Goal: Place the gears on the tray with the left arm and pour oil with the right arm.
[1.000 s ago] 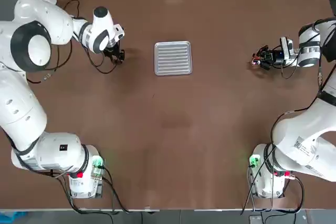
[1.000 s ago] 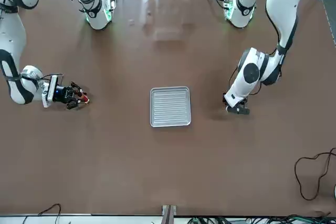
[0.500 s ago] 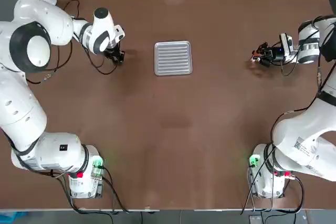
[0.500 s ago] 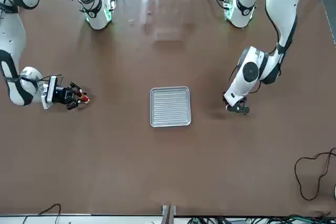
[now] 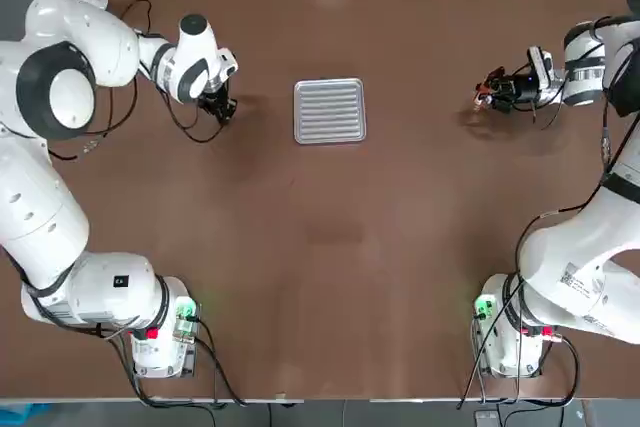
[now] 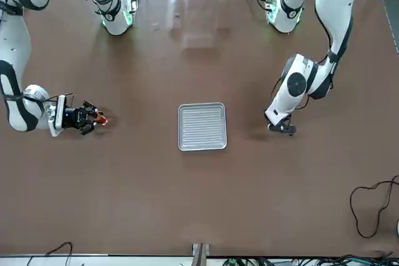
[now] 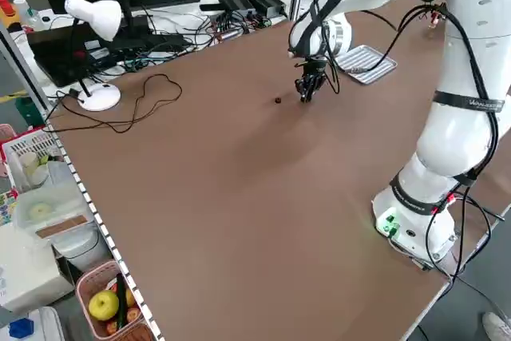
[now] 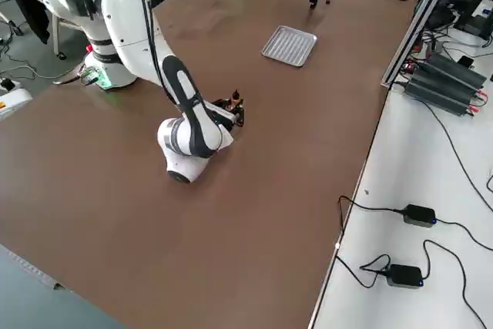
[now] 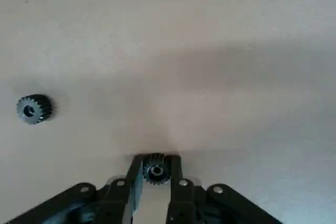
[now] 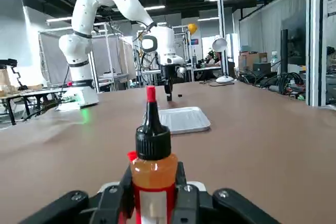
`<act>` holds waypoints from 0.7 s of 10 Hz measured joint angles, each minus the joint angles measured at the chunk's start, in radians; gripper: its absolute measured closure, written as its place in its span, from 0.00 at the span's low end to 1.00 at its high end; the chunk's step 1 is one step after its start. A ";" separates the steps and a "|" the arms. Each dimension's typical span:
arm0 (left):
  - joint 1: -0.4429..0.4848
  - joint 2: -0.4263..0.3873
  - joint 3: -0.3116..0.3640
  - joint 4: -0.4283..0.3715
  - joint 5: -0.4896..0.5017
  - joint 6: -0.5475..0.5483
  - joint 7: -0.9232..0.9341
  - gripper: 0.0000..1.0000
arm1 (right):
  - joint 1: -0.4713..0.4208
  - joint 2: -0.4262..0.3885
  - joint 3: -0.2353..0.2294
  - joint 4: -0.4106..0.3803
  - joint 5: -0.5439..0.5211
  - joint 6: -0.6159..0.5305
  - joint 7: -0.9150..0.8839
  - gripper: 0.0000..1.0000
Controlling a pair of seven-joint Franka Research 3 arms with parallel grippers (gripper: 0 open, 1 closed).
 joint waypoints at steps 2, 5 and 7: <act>0.014 -0.007 -0.020 0.004 -0.020 -0.023 -0.012 0.75 | 0.014 -0.029 0.002 0.020 0.000 -0.014 0.047 0.69; 0.014 -0.050 -0.173 0.152 -0.224 -0.238 -0.102 0.75 | 0.044 -0.043 0.003 0.020 0.002 -0.016 0.057 0.69; -0.016 -0.042 -0.270 0.281 -0.251 -0.299 -0.286 0.75 | 0.067 -0.064 0.005 0.019 0.006 -0.018 0.059 0.69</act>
